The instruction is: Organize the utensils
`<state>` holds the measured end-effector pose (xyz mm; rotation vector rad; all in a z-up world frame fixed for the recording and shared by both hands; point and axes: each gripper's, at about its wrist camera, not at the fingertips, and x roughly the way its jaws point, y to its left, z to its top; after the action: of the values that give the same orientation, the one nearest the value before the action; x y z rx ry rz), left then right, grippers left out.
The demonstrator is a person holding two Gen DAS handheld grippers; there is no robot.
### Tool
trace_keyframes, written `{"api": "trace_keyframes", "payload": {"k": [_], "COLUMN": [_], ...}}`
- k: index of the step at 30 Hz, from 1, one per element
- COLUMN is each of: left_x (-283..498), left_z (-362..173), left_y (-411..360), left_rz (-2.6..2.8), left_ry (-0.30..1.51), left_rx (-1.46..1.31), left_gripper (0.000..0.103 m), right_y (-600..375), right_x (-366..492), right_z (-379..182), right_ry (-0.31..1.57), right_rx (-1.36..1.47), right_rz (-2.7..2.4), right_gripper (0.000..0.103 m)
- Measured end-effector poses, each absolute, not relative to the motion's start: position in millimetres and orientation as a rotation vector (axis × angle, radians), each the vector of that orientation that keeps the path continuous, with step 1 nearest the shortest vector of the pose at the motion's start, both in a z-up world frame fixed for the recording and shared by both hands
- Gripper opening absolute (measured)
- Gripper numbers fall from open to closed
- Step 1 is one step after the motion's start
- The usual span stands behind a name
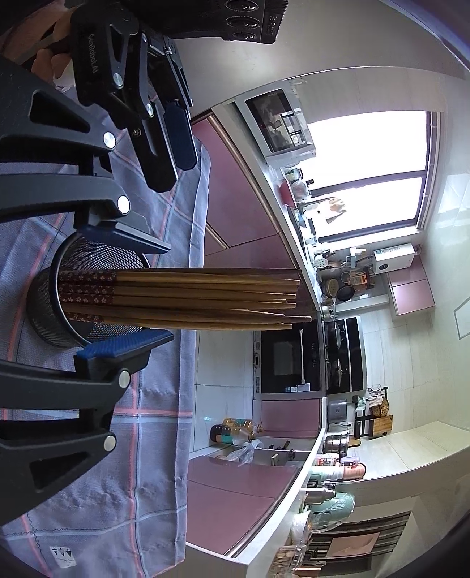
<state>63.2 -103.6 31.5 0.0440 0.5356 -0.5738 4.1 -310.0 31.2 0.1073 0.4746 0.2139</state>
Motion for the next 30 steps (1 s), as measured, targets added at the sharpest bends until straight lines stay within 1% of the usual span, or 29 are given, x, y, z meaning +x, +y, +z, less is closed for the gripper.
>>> {"api": "trace_keyframes", "payload": {"k": [1,3,5,7,8,12,30], "left_x": [60.7,55.0,49.3,41.9,38.4,22.5,-17.6], "left_z": [31.2,30.2,29.0,28.8,28.7,27.2,33.5], "left_y": [-100.7,-94.2,-85.8,-77.5,-73.0,-58.8,-28.6], "left_rz": [-0.561,-0.536,-0.510,-0.469,-0.449,-0.382,-0.238], "left_ry": [0.526,0.512,0.495,0.460,0.445,0.388,0.284], "left_rx": [0.043,0.037,0.030,0.028,0.025,0.035,0.019], "left_gripper": [0.068,0.074,0.080,0.091,0.098,0.097,0.098], "right_y": [-309.1,-307.5,-304.9,-302.4,-301.0,-293.0,-276.2], "right_x": [1.7,-4.4,-11.6,-17.4,-20.6,-33.7,-63.9], "right_z": [30.8,30.3,30.0,30.1,30.0,27.1,26.8], "right_ry": [0.471,0.461,0.443,0.424,0.415,0.377,0.268], "right_rx": [0.103,0.094,0.077,0.065,0.059,0.039,0.019], "right_rz": [0.209,0.200,0.180,0.159,0.149,0.133,0.095], "right_gripper": [0.050,0.056,0.064,0.083,0.086,0.096,0.096]}}
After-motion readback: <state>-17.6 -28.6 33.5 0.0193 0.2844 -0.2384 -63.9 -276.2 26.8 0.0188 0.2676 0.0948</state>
